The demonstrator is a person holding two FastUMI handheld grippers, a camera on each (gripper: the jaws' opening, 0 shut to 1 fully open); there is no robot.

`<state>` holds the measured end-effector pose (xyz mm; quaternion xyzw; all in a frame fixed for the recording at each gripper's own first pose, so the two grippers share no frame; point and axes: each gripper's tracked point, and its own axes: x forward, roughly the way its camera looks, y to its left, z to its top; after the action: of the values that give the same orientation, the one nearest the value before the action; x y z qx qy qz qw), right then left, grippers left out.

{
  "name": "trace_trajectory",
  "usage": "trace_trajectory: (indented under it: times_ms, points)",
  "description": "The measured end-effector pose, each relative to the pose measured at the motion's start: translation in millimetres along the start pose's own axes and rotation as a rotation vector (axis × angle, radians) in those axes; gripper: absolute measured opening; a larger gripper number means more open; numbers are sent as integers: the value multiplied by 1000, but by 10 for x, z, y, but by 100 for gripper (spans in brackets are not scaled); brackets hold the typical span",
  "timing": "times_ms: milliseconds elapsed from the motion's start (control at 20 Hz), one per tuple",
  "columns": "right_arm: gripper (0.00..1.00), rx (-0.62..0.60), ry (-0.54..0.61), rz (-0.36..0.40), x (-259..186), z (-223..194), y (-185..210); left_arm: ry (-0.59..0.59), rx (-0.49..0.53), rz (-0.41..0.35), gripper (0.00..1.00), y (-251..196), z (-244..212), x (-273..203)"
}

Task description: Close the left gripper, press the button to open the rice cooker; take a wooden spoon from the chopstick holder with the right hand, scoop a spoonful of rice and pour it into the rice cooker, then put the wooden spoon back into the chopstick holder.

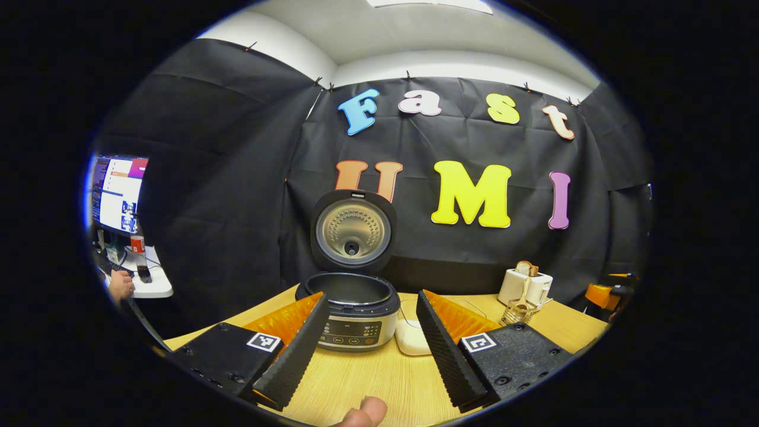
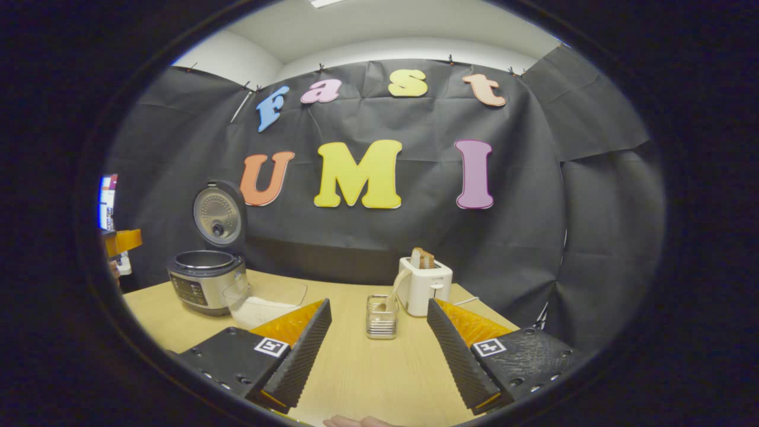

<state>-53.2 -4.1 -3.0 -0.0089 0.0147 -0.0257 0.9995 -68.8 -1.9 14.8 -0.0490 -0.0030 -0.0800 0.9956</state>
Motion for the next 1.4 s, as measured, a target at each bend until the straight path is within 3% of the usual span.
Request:
trace_trajectory:
  times_ms: [100, 250, 400, 750, 1100, 1250, 1400]
  points:
    - [97, 1, 10, -15, 255, 10, -68, -15, 21, -4, 100, -46, 50, -39]
    - [97, -9, 41, -18, 717, 11, -142, -3, 41, -40, 97, -194, 17, -82]
    - [96, -22, 99, -32, 1240, -76, -282, -13, 64, -14, 97, -125, 17, -71]
    - [96, 109, 327, 50, 2467, -648, -235, -9, 105, 43, 97, 49, -99, 36]
    - [94, 159, 454, 2, 3340, -995, -332, 41, 109, 45, 97, 55, -369, 219]
    - [92, 146, 466, 10, 3566, -1003, -285, 88, 67, 49, 97, 59, -536, 304]
    - [82, 161, 518, 17, 3726, -1065, -226, 162, -38, 14, 97, -60, -692, 343]
